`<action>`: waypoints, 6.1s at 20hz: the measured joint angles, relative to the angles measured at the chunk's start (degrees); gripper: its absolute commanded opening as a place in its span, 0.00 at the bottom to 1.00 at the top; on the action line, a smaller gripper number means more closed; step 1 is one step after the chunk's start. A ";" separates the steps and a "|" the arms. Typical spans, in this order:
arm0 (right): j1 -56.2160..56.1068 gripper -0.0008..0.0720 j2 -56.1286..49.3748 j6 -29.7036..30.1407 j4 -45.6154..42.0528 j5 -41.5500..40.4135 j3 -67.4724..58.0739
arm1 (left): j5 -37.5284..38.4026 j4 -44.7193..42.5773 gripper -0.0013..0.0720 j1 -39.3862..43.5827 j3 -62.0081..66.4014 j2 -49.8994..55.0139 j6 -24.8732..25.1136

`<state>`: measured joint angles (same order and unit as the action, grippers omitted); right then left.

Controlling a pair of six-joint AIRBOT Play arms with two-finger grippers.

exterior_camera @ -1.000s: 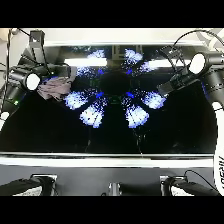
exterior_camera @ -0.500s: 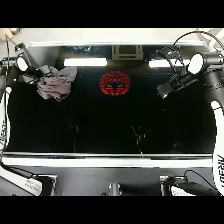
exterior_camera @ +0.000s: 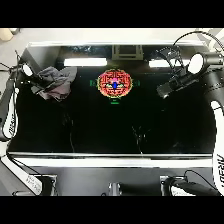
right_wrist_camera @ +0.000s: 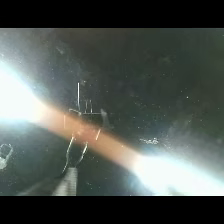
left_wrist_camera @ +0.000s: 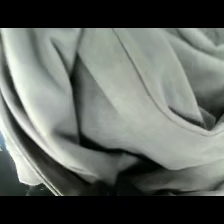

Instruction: Fold the shirts.

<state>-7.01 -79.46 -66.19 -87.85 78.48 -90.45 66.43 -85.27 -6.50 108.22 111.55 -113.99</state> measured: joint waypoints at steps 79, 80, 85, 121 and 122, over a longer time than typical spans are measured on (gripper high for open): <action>0.11 0.04 6.60 7.10 5.46 -6.51 -10.10 | 6.40 -7.08 0.05 15.37 -17.07 -55.47 17.07; 0.13 0.04 10.03 6.43 3.91 -8.17 -12.59 | 5.97 -8.24 0.05 13.18 -11.17 -56.02 17.05; 0.13 0.04 23.32 2.36 0.35 -11.04 -17.35 | 2.78 -7.72 0.05 7.65 6.56 -58.60 15.78; 0.00 0.04 -8.92 2.21 0.15 10.49 1.29 | 24.76 7.23 1.00 21.35 -2.75 -10.97 21.64; 0.00 0.04 -8.94 2.58 0.15 10.97 1.29 | 24.63 7.48 1.00 20.87 -7.28 -13.57 21.62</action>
<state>-7.01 -88.40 -63.61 -87.70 89.45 -89.17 91.07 -77.80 14.37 100.95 97.97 -92.38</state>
